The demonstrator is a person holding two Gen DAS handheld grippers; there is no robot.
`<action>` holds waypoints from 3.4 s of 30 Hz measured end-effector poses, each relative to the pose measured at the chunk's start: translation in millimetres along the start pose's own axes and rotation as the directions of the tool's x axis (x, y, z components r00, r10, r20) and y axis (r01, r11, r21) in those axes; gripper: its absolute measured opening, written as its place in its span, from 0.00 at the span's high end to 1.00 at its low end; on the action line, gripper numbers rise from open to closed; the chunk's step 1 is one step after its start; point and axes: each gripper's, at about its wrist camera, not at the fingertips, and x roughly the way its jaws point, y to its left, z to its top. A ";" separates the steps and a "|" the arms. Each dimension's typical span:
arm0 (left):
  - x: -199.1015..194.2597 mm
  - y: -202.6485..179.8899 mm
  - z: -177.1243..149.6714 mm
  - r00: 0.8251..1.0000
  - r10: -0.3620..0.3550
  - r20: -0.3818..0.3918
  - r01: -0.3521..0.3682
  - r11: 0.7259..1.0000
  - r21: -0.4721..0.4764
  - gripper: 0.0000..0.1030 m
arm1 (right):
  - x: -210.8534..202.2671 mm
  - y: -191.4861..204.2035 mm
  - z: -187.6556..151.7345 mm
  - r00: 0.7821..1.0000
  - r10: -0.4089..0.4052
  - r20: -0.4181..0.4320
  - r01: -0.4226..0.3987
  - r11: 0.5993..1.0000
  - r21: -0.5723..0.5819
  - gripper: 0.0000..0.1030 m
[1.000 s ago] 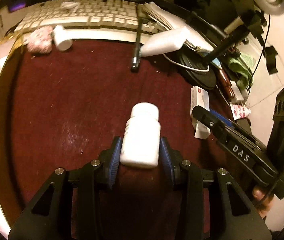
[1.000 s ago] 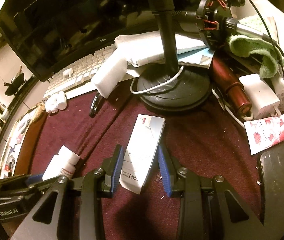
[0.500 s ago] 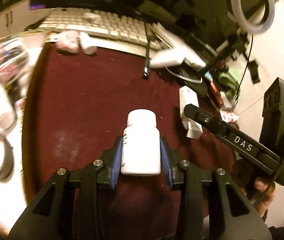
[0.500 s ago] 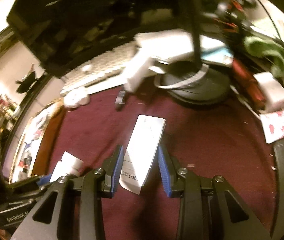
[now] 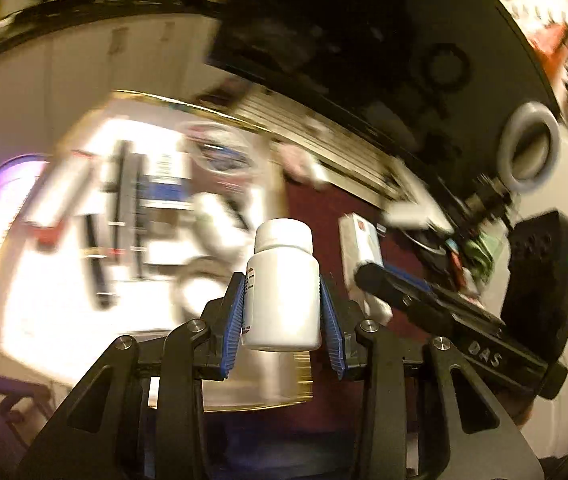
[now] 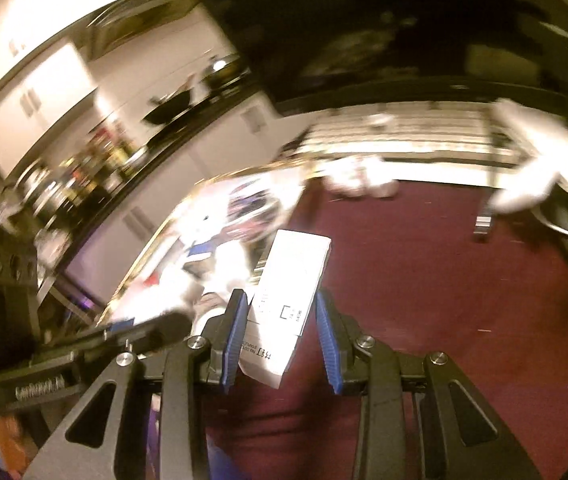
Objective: Organize objects
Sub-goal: 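Carry the white box and pill bottle into the tray and open both tools, then move both open tools back over the desk, then grasp the white foam sponge with the right tool while the left tool grasps the black pen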
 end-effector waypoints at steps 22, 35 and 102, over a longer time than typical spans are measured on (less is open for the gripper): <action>-5.1 105.2 -3.5 0.974 0.220 -0.047 -0.225 0.959 -0.172 0.66 | 80.8 73.7 -21.0 0.987 -0.057 -0.151 0.017 0.968 -0.252 0.66; 8.4 104.5 0.6 0.933 0.347 -0.100 -0.357 0.928 -0.105 0.65 | 83.2 79.9 -22.1 0.983 -0.102 -0.150 0.056 0.958 -0.281 0.65; 83.1 -96.1 1.4 0.989 -0.085 -0.120 0.103 0.983 0.153 0.55 | -58.5 -186.9 15.3 0.931 -0.283 0.231 0.115 0.828 0.549 0.89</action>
